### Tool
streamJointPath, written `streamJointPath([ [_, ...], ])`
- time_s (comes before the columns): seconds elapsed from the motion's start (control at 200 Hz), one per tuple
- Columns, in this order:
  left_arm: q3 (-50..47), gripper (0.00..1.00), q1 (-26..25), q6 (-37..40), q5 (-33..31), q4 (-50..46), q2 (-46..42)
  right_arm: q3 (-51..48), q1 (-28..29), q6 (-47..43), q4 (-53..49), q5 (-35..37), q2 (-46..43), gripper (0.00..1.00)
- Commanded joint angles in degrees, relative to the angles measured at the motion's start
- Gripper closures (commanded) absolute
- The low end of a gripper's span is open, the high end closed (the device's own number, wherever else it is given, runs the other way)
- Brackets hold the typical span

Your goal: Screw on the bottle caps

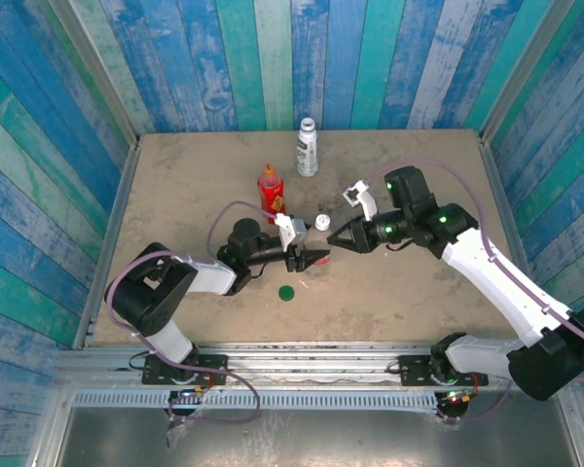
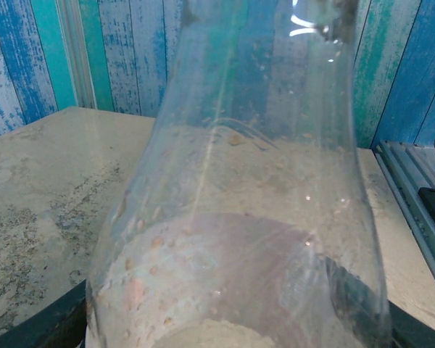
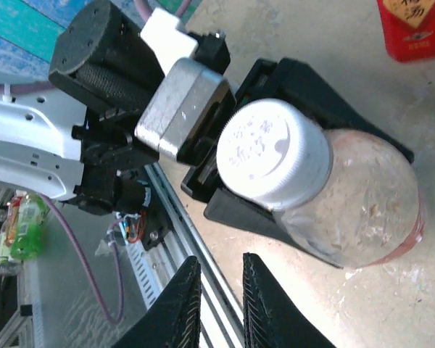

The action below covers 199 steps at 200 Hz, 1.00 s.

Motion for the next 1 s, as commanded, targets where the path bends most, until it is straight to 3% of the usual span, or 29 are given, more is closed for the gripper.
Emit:
streamJointPath([
  [0.0,-1.5,0.33,0.1,0.9,-1.7,-4.4,1.8,0.8,0.0,1.0,0.6,1.2,-2.4,0.77],
  [0.115,-1.8,0.32,0.1,1.3,-1.7,-4.4,1.7,2.3,-0.5,1.1,2.5,4.8,-1.7,0.62],
  [0.345,-1.7,0.32,0.1,1.4,-1.5,-4.7,1.8,9.5,-1.1,-0.7,2.1,3.2,6.6,0.6],
  [0.526,-1.8,0.32,0.1,1.2,-1.4,-4.8,1.5,11.7,-1.1,-2.4,0.0,1.3,9.5,0.7],
  [0.726,-2.7,0.32,0.1,0.3,-1.7,-3.1,1.1,6.8,-1.1,-1.2,-0.4,-0.1,6.4,0.79],
  [0.991,-2.5,0.32,0.1,-1.0,-0.9,-0.7,2.2,0.7,-0.4,1.8,2.4,-4.2,-0.1,0.8],
])
